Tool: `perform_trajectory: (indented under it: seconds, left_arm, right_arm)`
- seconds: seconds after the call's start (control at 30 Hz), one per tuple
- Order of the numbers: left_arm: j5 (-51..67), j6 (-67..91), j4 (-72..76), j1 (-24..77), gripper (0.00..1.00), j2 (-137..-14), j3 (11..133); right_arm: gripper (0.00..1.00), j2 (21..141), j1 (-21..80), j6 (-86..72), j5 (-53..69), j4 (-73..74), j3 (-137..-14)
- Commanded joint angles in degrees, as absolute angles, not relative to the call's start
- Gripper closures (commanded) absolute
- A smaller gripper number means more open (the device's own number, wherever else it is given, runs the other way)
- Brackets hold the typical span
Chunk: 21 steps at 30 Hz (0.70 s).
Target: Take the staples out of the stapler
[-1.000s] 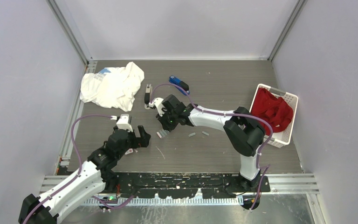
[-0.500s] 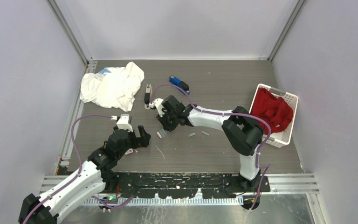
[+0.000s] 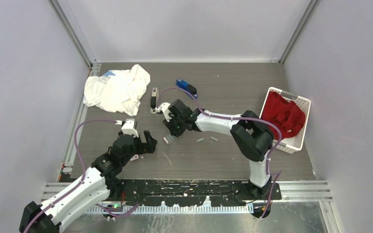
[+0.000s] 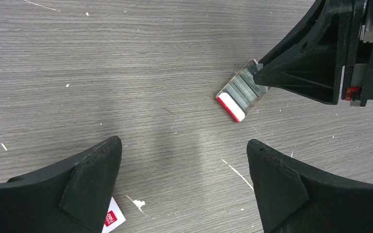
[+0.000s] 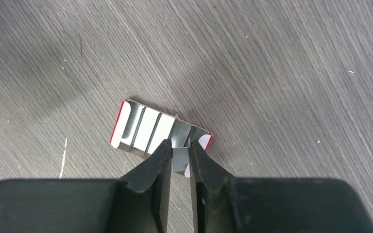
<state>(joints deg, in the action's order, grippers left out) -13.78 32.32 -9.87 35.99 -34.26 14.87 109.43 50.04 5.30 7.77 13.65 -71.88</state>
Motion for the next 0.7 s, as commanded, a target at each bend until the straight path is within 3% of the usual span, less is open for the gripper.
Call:
perform_trajectory:
  seconds: [0.0, 0.67]
  left_arm:
    - [-14.2, 31.8, -7.3, 35.7, 0.01, -33.8, 16.0]
    - [-14.2, 31.4, -7.6, 35.7, 0.01, -33.8, 16.5]
  right_arm:
    - [0.78, 109.5, 50.3, 5.6, 7.0, 12.1, -74.5]
    - [0.72, 109.6, 50.3, 6.1, 6.6, 13.0, -74.9]
